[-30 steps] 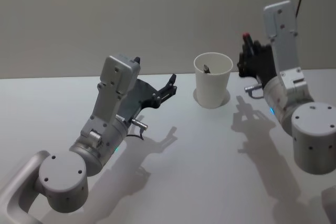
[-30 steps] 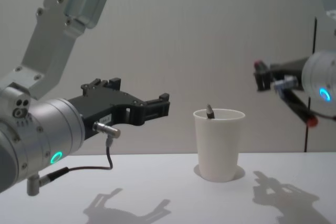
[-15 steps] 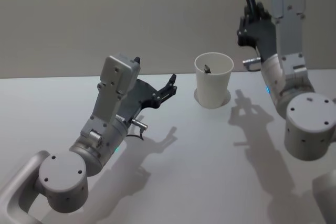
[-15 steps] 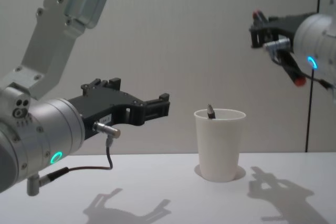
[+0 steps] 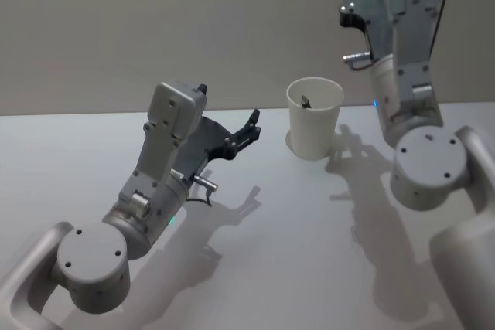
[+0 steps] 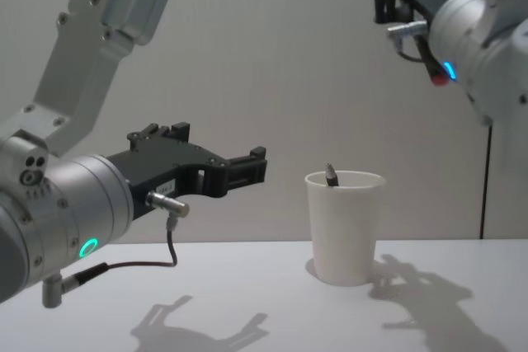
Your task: Place the pen into the pen holder.
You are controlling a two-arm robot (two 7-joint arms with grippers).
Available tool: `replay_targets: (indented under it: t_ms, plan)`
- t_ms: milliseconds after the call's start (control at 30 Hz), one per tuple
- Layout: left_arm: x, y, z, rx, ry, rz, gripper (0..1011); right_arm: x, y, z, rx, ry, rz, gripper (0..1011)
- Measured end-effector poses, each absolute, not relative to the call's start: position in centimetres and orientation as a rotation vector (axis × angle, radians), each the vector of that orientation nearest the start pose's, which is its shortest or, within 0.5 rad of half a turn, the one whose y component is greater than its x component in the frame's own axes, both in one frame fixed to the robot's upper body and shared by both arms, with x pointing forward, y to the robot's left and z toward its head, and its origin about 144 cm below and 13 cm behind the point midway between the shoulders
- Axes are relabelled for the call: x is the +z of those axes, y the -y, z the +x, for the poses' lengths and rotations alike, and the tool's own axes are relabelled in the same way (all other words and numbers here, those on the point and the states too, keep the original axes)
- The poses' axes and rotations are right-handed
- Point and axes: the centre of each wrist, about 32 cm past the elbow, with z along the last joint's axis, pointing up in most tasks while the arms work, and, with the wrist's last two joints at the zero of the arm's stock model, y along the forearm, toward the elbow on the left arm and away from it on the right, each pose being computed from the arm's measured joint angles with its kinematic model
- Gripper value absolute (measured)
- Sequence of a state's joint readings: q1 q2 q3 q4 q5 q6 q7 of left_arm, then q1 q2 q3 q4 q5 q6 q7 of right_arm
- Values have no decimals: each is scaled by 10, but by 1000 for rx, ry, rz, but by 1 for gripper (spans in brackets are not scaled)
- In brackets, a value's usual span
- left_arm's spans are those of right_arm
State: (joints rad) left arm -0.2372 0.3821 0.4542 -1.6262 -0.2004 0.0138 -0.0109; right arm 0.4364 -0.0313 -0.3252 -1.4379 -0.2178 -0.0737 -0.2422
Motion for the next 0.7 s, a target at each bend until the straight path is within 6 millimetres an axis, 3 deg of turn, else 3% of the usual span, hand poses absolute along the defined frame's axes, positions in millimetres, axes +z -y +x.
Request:
replay_targets:
  t_ms: [433, 700]
  plan:
    - [1204, -198, 492, 1124, 268, 61, 1000, 1243, 92, 597, -1479, 690, 298, 196]
    - [1204, -198, 492, 1124, 268, 61, 1000, 1228, 84, 612, -1470, 716, 306, 196]
